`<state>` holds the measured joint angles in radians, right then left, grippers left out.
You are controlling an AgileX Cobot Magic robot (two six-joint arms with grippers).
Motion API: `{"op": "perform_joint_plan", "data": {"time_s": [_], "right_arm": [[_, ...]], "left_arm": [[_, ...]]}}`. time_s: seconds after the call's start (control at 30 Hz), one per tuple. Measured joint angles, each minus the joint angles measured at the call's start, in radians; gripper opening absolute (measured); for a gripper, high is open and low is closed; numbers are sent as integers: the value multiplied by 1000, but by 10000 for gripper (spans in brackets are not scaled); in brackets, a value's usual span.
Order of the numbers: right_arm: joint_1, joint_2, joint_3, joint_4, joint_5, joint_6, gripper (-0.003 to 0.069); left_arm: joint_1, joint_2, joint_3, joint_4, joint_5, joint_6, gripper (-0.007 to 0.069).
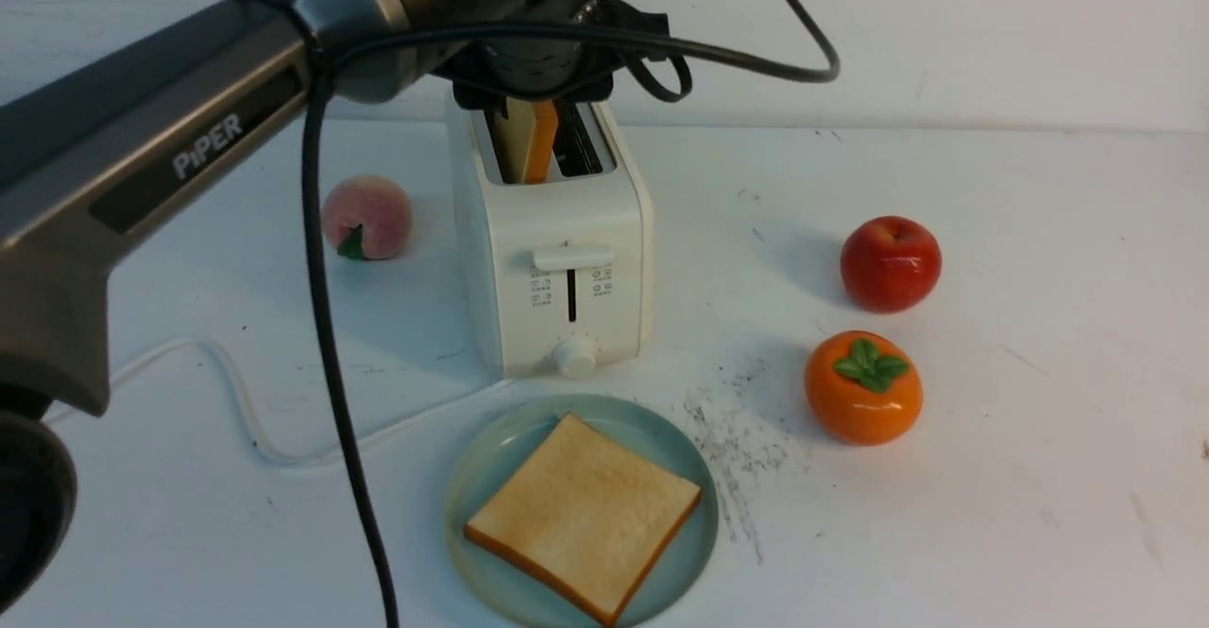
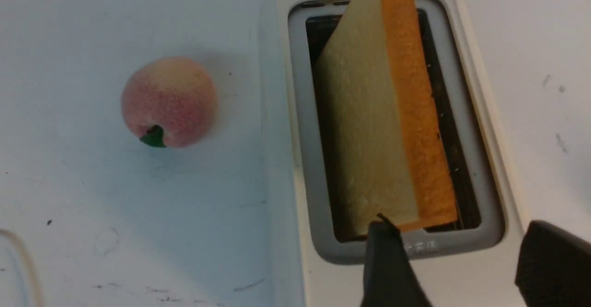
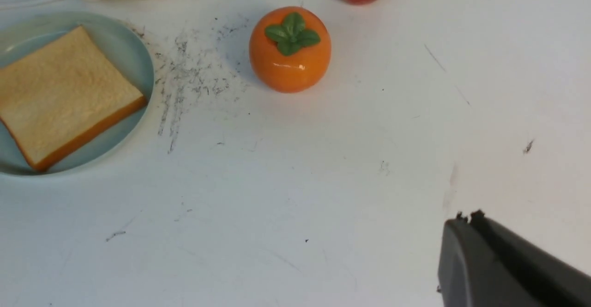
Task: Take toasted bread from bread machine on white table place on plate.
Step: 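Reach for a toast slice standing in the toaster with the left gripper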
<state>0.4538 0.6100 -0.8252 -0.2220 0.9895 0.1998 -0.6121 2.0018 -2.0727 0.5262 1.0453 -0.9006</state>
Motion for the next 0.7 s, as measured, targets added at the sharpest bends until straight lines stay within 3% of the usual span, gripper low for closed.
{"op": "perform_joint_plan", "data": {"time_s": [0.27,0.7], "right_arm": [[0,0,0,1,-16,0,-9],[0,0,0,1,-30,0,-5]], "left_arm": [[-1,47,-1,92,-23,-3,401],[-1,130,-1,160,-99,-3,303]]}}
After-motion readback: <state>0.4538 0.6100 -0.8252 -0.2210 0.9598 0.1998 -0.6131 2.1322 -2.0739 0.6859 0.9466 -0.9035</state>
